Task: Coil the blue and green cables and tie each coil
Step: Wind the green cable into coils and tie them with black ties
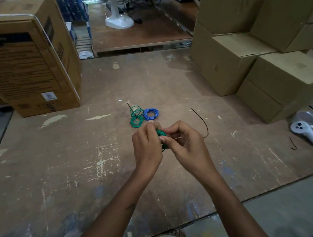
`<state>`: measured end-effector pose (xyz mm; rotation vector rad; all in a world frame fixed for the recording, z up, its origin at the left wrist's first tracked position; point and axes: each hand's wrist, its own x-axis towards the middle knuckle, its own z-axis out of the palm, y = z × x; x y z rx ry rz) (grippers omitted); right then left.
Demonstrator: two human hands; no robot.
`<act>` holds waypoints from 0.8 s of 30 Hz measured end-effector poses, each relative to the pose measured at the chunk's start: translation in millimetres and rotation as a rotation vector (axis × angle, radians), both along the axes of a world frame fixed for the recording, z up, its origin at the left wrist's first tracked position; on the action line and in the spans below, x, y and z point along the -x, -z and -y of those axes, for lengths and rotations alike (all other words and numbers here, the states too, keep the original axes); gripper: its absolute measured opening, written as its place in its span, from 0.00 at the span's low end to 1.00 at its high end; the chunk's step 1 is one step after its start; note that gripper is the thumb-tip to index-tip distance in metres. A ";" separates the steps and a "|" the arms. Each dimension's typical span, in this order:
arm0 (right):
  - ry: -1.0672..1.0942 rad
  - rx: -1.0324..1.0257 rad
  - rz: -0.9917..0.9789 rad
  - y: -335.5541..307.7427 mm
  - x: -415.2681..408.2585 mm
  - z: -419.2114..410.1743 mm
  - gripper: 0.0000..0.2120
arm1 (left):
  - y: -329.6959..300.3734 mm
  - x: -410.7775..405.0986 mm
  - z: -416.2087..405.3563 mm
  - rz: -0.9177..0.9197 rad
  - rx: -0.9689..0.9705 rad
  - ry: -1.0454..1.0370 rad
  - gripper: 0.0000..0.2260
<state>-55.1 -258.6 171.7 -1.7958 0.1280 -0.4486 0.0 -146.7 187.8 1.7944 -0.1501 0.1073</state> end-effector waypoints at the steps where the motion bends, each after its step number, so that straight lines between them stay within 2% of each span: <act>1: 0.029 0.087 0.012 2.6 0.5 -2.5 0.05 | 0.6 1.0 3.2 -0.040 0.035 -0.017 0.22; 3: 0.091 0.228 0.048 6.0 -0.3 -4.2 0.04 | 7.0 0.1 9.0 -0.161 0.129 -0.014 0.21; 5: 0.130 0.267 0.048 8.4 -3.6 -0.3 0.03 | 13.3 -2.2 11.6 -0.268 0.217 0.025 0.23; 10: 0.176 0.187 0.013 15.6 -13.7 14.7 0.02 | 30.9 -13.9 17.7 -0.377 0.257 0.076 0.20; 14: 0.204 0.099 -0.012 25.8 -21.5 15.3 0.03 | 34.2 -24.5 39.0 -0.462 0.359 0.024 0.19; 21: 0.263 -0.007 -0.076 42.3 -26.7 38.9 0.02 | 53.2 -32.5 72.8 -0.451 0.278 0.037 0.22; 24: 0.354 -0.032 -0.069 54.2 -29.7 45.3 0.03 | 62.5 -37.8 91.2 -0.468 0.233 0.044 0.24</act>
